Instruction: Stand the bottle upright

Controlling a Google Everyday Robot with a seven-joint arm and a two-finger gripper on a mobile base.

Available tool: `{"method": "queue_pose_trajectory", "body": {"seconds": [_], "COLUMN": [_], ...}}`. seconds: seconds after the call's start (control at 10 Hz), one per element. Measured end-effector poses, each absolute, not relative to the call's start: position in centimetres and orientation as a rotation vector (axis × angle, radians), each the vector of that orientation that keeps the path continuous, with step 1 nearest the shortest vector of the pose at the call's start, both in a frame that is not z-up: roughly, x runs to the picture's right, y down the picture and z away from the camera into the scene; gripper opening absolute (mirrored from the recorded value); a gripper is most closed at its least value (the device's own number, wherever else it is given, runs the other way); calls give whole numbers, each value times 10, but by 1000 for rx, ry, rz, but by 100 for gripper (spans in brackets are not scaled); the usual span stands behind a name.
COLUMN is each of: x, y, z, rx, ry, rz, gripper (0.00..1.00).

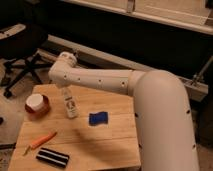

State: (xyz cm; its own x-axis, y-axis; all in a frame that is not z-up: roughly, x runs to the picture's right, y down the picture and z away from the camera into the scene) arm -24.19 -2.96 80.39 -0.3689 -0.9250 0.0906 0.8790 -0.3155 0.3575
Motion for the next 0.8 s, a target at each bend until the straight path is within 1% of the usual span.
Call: {"method": "queue_pose_trajectory", "body": {"seconds": [0.2,0.7,0.8], "x": [-238,-235,-234], "y": [-33,-27,-24], "z": [797,786,784], "rx": [203,262,272], "ry": [-364,-311,-303], "rz": [-1905,-1901,-1903], "gripper": [41,41,44]}}
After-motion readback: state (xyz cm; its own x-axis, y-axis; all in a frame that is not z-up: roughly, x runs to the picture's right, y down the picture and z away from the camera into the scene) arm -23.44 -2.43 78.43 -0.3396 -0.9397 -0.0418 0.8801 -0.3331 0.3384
